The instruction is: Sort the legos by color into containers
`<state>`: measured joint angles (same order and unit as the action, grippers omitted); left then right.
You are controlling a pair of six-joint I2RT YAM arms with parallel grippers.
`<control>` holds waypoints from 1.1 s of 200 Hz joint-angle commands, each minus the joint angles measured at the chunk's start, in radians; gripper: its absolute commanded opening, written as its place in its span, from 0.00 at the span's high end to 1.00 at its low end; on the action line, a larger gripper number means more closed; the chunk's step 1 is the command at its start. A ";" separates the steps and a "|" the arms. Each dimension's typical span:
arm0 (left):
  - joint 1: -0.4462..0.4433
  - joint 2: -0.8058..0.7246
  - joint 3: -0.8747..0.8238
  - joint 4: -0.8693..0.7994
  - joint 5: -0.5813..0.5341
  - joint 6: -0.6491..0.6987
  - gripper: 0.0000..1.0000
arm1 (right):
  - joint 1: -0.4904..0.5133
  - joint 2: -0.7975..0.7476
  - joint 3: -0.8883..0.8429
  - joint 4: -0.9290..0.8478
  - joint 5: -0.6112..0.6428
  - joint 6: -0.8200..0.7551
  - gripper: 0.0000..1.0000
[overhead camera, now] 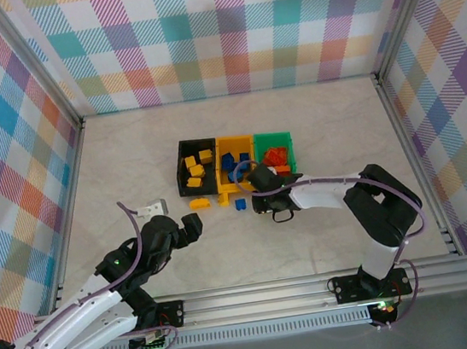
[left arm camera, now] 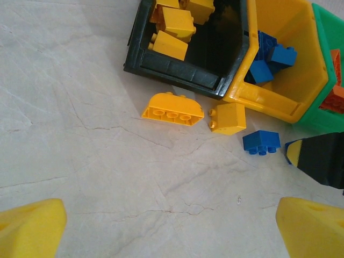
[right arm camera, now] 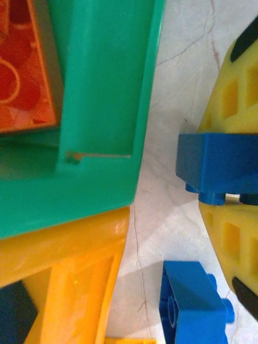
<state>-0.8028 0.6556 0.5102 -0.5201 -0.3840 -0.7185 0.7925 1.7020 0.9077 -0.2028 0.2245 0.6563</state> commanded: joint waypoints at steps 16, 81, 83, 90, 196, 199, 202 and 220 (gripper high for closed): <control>-0.008 0.034 0.021 0.046 0.016 0.017 0.00 | 0.004 -0.135 -0.053 0.001 -0.020 -0.041 0.76; -0.008 0.061 0.008 0.115 0.050 0.035 0.00 | -0.014 -0.119 0.145 -0.035 -0.122 -0.159 0.76; -0.009 0.063 0.008 0.117 0.051 0.036 0.00 | -0.016 -0.109 0.153 -0.035 -0.122 -0.160 0.76; -0.008 0.072 0.010 0.120 0.051 0.040 0.00 | -0.021 -0.071 0.189 -0.034 -0.123 -0.162 0.76; -0.011 0.272 0.020 0.332 0.191 0.093 0.01 | -0.092 0.105 0.410 0.045 -0.194 -0.131 0.29; -0.010 0.284 0.026 0.334 0.193 0.097 0.02 | -0.092 0.083 0.393 0.059 -0.193 -0.128 0.27; -0.012 0.295 0.033 0.336 0.196 0.102 0.02 | -0.092 0.070 0.384 0.062 -0.190 -0.125 0.26; -0.036 0.371 0.065 0.368 0.199 0.124 0.05 | -0.092 -0.043 0.293 0.089 -0.162 -0.108 0.22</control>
<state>-0.8055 0.9501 0.5266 -0.2405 -0.2207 -0.6495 0.7006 1.8256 1.2907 -0.1787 0.0502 0.5266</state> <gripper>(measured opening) 0.964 0.759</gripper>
